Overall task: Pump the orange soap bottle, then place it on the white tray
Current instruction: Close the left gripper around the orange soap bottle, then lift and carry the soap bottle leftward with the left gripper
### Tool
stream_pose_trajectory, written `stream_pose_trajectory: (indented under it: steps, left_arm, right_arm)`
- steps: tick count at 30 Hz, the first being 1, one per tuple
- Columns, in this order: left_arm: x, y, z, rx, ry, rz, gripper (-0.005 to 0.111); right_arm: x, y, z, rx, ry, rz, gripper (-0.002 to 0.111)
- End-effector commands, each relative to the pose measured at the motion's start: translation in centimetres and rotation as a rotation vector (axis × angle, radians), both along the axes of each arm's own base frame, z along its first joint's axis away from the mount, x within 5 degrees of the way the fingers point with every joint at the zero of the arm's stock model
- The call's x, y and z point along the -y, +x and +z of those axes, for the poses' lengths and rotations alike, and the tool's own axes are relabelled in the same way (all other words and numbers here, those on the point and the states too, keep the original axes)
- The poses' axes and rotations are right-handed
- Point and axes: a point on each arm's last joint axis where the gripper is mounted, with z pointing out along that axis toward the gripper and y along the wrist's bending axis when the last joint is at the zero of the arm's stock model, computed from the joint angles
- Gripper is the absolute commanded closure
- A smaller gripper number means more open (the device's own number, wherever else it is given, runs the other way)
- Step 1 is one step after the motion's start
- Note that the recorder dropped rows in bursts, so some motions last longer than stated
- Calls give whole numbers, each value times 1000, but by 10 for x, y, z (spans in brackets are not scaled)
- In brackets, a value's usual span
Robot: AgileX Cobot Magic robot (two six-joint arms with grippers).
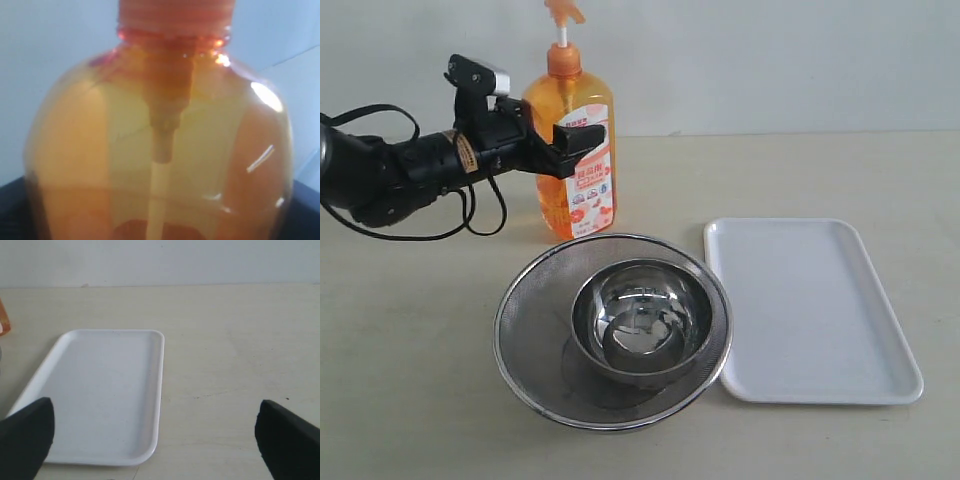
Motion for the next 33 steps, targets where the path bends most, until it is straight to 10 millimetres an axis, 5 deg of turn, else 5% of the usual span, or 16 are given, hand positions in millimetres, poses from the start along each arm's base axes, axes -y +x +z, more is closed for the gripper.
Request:
stream_pose_trajectory:
  steps: [1, 6, 15, 25, 33]
  left_arm:
    - [-18, -8, 6, 78, -66, 45, 102]
    - [-38, -23, -1, 111, -115, 113, 102]
    - [-50, -58, 23, 186, -50, 208, 102]
    - [-65, -113, 45, 207, -91, 322, 102]
    - [-76, -167, 43, 148, -81, 396, 102]
  right_arm:
    - [0, 0, 1, 10, 0, -2, 3]
    - [0, 0, 1, 17, 0, -2, 3]
    - [0, 0, 1, 17, 0, -2, 3]
    - [0, 0, 1, 17, 0, -2, 3]
    - [0, 0, 1, 17, 0, -2, 3]
